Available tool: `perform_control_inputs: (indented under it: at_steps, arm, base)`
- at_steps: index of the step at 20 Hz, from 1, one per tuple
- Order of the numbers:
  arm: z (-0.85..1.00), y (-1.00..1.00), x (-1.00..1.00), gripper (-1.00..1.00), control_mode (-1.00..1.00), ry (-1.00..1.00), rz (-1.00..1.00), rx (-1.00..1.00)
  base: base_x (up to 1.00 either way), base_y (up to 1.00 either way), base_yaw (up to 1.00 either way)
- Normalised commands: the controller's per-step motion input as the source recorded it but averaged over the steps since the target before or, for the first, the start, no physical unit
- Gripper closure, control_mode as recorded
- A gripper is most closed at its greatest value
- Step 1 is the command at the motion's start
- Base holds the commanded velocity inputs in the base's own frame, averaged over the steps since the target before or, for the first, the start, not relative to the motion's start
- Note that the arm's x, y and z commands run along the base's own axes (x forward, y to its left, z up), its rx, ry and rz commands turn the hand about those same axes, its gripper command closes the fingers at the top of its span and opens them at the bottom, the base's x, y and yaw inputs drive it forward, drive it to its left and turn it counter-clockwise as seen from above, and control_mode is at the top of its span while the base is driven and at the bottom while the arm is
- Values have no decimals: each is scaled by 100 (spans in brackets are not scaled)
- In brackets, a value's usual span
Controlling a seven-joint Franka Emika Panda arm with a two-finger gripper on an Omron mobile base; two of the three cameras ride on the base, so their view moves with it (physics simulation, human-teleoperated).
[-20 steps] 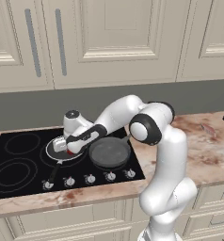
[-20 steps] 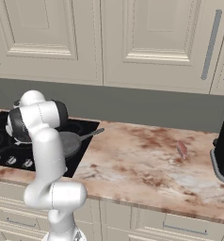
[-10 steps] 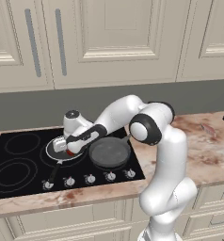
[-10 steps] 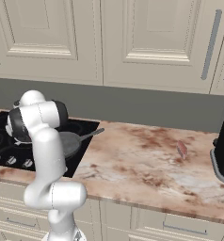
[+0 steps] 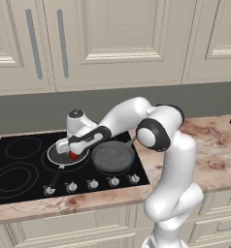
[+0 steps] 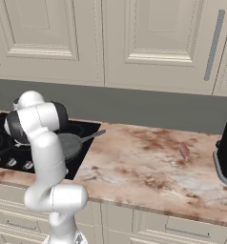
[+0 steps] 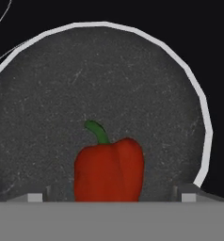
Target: Place both pans onto different burners. Then place the bell pepper and the steak on different pans.
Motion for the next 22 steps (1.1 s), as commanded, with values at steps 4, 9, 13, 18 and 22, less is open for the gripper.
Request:
perform_control_inputs:
  at_steps: [4,9,13,18,22]
  arm:
    - [27,-5,-1,-100,-100,0,0,0]
    - [16,-10,0,-100,-100,0,0,0]
    - [10,-23,-7,-100,-100,0,0,0]
    - [13,-24,-5,-100,-100,0,0,0]
    - [7,-43,-19,-100,-100,0,0,0]
  base:
    - [0,0,0]
    - [0,0,0]
    - [0,0,0]
    - [0,0,0]
    - [0,0,0]
